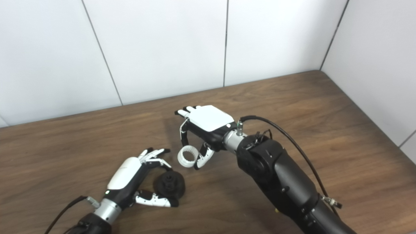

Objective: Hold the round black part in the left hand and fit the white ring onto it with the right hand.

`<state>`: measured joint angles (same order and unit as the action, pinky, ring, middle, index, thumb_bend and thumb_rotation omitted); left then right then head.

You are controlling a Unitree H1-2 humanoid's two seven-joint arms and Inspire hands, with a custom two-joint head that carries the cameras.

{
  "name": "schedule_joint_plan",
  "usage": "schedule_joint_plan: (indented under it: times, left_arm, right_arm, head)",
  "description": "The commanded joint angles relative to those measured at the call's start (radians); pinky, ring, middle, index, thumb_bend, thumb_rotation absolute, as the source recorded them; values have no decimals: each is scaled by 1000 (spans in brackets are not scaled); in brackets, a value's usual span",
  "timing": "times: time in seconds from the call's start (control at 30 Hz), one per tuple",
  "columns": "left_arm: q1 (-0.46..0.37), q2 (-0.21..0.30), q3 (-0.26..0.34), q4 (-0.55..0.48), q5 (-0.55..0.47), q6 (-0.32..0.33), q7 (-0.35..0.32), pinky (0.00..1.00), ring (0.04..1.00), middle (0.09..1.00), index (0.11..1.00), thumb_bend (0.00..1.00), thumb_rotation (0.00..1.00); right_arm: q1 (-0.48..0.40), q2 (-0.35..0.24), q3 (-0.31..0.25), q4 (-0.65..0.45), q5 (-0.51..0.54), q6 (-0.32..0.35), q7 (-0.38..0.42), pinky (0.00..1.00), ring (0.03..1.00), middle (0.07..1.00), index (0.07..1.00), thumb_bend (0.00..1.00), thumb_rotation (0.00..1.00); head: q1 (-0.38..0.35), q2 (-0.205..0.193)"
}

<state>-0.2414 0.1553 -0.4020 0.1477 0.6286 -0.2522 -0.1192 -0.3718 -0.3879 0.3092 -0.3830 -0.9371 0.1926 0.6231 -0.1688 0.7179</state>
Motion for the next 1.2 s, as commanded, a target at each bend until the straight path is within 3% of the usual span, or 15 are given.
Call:
schedule_joint_plan:
  times: [0.0, 0.5, 1.17]
  left_arm:
    - [-15, -7, -5, -25, 1, -4, 6, 1000, 905, 909, 478, 514, 47]
    - [-16, -21, -12, -31, 14, 12, 8, 1000, 909, 909, 478, 513, 47]
    - [-9, -25, -15, -31, 21, 7, 15, 1000, 907, 905, 478, 513, 46]
  right_arm:
    - [-22, 2, -9, -55, 5, -20, -14, 1000, 1000, 990, 482, 513, 121]
    - [-14, 24, 18, -131, -1, -31, 40, 1000, 1000, 989, 481, 513, 125]
    - [-62, 12, 14, -154, 13, -63, 126, 1000, 1000, 994, 481, 513, 122]
  head:
    - [1, 1]
    - [26, 16]
    - [16, 19]
